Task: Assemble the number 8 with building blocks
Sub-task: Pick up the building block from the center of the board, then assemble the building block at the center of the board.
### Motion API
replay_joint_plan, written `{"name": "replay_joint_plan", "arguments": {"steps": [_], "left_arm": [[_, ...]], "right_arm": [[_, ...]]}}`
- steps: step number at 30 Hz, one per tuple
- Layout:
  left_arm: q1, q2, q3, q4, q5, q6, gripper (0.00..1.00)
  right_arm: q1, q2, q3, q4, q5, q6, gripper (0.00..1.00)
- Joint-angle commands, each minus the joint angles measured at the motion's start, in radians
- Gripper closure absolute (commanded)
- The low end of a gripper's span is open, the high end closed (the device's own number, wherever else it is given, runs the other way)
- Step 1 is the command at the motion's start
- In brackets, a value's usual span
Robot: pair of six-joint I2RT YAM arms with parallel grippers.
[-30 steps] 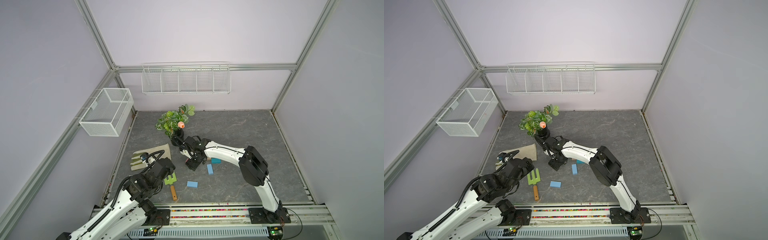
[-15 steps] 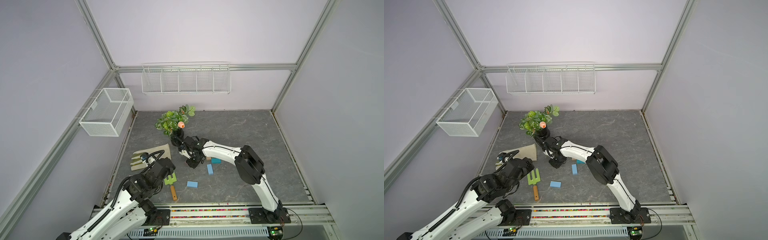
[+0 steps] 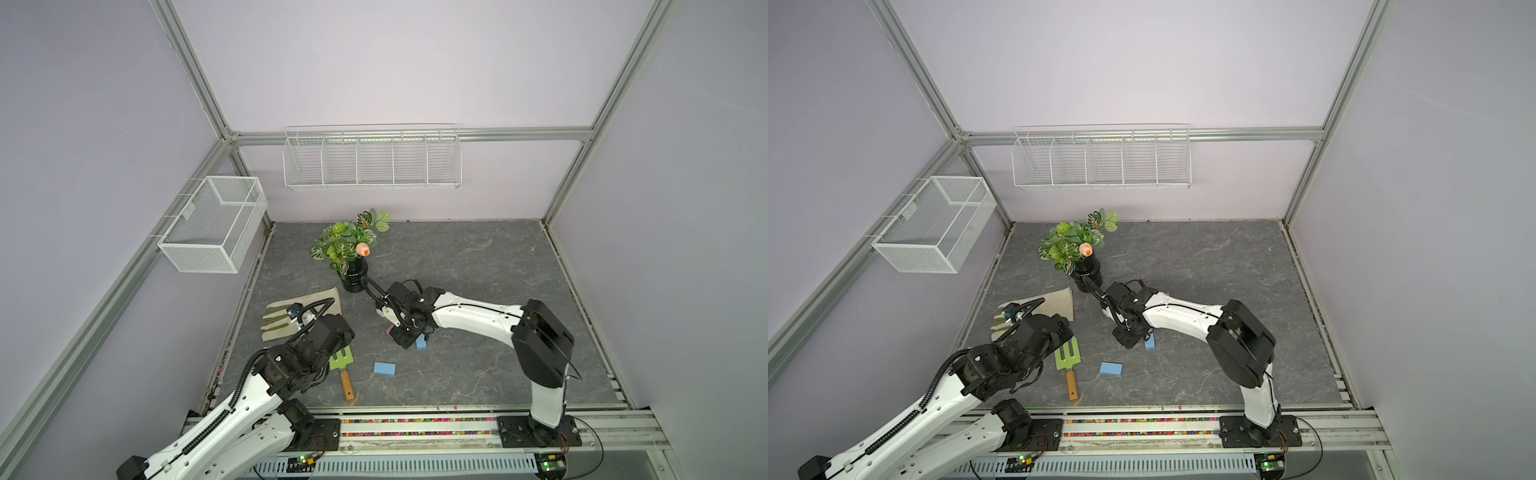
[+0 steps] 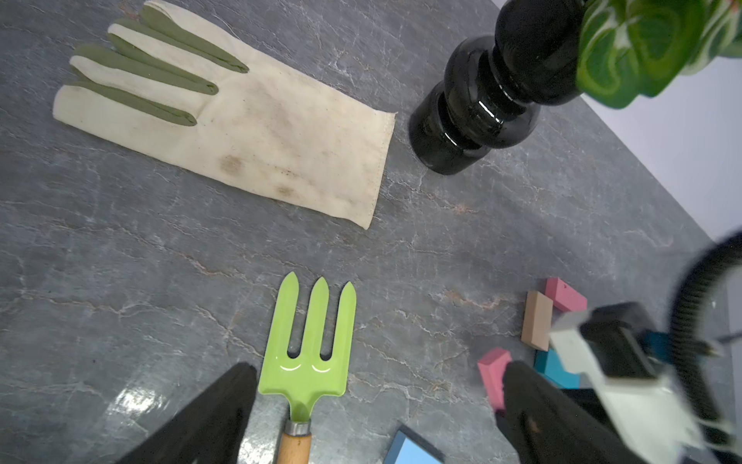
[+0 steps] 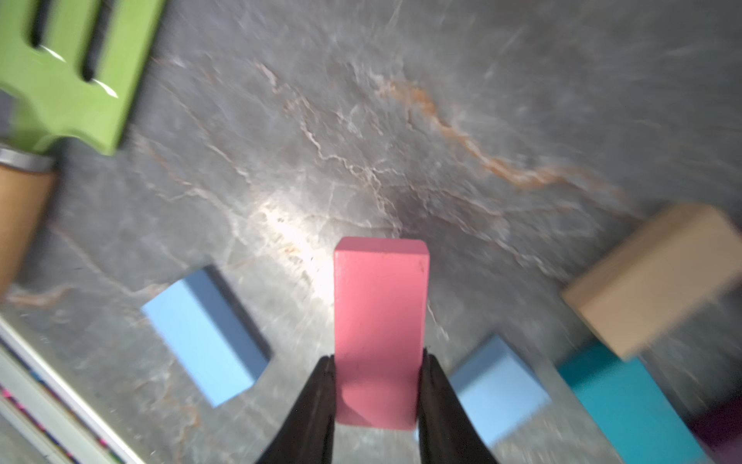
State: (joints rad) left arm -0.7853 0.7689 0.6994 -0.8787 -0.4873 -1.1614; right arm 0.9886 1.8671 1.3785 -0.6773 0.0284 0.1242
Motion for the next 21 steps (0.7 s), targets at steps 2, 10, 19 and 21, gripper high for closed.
{"name": "replay_joint_plan", "arguments": {"steps": [2,10,19,21], "left_arm": [[0.004,0.063,0.028,0.047,0.039,0.056,0.0],[-0.015,0.275,0.104,0.102,0.182,0.136,0.0],[-0.052,0.305,0.121,0.139,0.191,0.155,0.0],[-0.052,0.309,0.12,0.147,0.196,0.158,0.0]], "right_arm": [[0.021,-0.146,-0.059,-0.011,0.181,0.221,0.93],[-0.049,-0.298,-0.332,0.015,0.176,0.569,0.93],[-0.128,-0.387,-0.559,0.053,0.217,0.606,0.93],[-0.142,-0.387,-0.561,0.045,0.214,0.598,0.93]]}}
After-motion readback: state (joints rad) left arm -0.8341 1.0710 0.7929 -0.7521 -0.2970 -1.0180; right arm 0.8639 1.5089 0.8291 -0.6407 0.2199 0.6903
